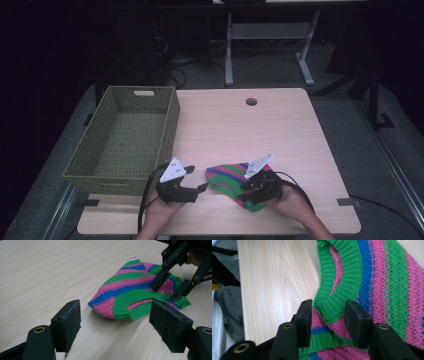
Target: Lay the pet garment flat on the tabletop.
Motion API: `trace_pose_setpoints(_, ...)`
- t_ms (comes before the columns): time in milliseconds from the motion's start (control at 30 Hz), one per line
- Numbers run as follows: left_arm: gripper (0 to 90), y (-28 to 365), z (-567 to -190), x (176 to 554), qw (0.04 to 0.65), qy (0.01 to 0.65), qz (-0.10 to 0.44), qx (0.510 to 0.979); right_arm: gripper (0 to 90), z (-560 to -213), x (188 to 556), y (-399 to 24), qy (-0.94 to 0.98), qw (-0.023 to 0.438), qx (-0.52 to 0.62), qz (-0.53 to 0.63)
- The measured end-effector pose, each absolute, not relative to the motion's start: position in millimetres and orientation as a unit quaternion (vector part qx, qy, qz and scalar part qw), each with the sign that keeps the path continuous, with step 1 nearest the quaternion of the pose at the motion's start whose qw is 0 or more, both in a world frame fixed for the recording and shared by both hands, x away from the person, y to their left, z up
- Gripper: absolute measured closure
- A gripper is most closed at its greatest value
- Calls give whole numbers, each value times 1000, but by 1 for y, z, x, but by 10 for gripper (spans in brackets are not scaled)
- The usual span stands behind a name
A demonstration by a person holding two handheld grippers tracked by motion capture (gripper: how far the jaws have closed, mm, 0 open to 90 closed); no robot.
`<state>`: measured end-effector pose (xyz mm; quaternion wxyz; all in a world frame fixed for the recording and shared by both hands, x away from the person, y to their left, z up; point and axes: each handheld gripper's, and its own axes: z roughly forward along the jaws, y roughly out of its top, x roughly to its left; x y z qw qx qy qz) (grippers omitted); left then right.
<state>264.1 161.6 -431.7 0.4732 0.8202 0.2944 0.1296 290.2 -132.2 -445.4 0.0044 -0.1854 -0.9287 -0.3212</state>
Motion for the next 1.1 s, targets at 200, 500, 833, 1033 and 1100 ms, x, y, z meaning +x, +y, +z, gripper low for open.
trace_pose_setpoints(200,248,161,-432,264,472,292,129,822,640,-449,290,-128,-935,-10,-180,-307)
trace_pose_setpoints(500,248,160,-432,264,473,291,125,822,792,-449,292,-130,-933,-11,-188,-306)
trace_pose_setpoints(833,282,153,-433,263,464,274,108,835,852,-440,292,-137,-922,0,-199,-331)
trace_pose_setpoints(1033,325,146,-430,264,453,258,96,848,854,-431,291,-150,-905,20,-226,-359)
trace_pose_setpoints(1100,347,141,-429,264,446,249,85,855,854,-428,291,-155,-901,20,-229,-367)
